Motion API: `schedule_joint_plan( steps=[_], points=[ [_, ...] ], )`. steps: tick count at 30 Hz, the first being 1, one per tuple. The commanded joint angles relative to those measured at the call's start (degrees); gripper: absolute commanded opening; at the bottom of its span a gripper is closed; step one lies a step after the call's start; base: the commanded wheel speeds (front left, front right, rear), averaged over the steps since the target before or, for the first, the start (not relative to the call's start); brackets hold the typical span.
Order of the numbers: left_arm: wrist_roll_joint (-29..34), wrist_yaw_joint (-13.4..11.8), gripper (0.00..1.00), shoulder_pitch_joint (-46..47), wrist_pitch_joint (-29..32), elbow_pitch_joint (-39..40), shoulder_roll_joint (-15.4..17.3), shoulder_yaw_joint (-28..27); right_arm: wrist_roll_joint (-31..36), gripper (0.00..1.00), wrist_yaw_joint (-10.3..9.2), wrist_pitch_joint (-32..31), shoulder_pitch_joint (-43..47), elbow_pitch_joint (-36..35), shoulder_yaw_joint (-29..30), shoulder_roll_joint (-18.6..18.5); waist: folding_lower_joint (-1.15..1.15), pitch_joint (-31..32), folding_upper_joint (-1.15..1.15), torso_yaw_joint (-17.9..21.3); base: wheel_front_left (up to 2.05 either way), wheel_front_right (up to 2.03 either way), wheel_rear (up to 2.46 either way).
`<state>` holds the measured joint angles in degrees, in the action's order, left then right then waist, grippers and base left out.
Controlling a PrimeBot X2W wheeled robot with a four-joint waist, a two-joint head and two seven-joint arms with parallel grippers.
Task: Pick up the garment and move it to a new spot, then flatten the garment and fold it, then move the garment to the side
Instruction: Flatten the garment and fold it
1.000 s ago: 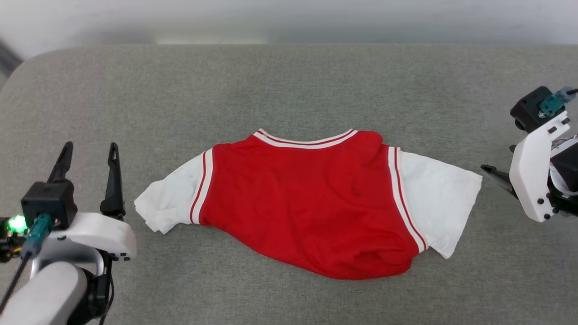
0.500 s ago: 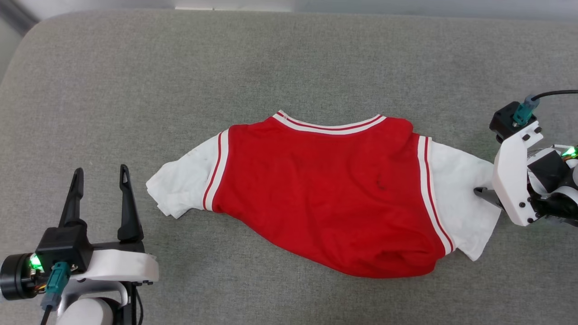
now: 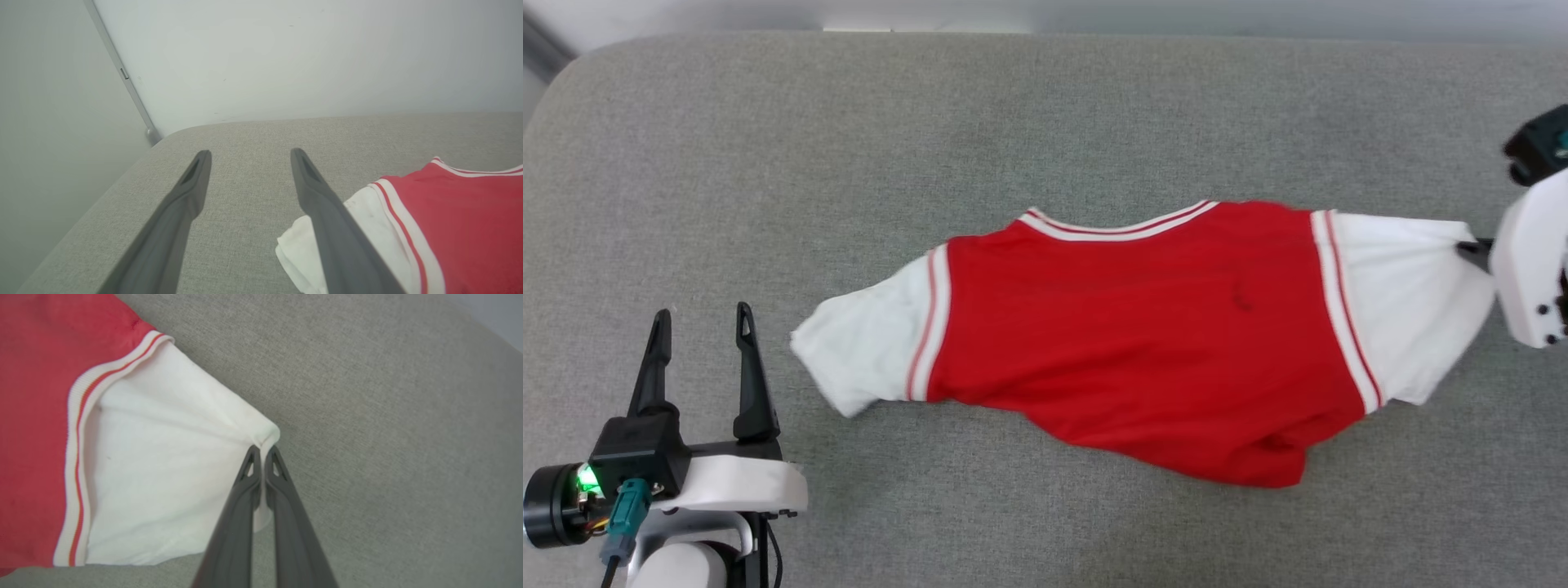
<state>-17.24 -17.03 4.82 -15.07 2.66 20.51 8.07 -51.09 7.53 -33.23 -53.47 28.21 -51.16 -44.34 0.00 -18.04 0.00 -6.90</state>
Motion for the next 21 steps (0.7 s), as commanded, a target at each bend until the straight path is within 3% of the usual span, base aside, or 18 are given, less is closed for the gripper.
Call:
schedule_joint_plan(
  steps=[1,7,14,15,16,21],
  points=[
    [0.5,0.5,1.00,-1.0,-0.1,-0.1,-0.5,-0.6,-0.8,0.00,-0.08,0.3,0.1,0.6,0.2,-1.1,0.00,0.4,0.00,0.2,0.00,0.00,0.00],
    [2.1,2.1,1.00,-1.5,-0.1,-0.4,-2.0,-1.9,-2.9,0.00,-0.07,-1.0,3.9,4.8,0.9,-4.8,0.00,0.6,0.00,0.4,0.00,0.00,0.00],
    [3.4,3.6,1.00,-1.0,-0.1,-1.8,-2.7,-1.9,-3.8,0.00,-0.05,0.2,7.7,9.5,1.5,-1.7,0.00,0.7,0.00,1.0,0.00,0.00,0.00],
    [3.5,3.8,1.00,-0.6,-0.1,-2.1,-2.5,-2.1,-3.3,0.36,-0.06,1.4,7.4,9.7,2.0,-1.5,0.00,0.8,0.00,1.2,0.00,0.00,0.00],
    [3.5,3.9,1.00,-0.2,-0.1,-2.5,-2.2,-2.2,-2.7,1.00,-0.06,2.8,6.9,9.9,2.4,-1.3,0.00,1.1,0.00,1.4,0.00,0.00,0.00],
    [4.0,5.6,1.00,2.4,0.0,-3.7,0.1,-2.2,1.3,1.00,-0.06,10.8,5.4,8.6,3.8,-1.3,0.00,2.8,0.00,2.3,0.00,0.00,0.00]
  ],
)
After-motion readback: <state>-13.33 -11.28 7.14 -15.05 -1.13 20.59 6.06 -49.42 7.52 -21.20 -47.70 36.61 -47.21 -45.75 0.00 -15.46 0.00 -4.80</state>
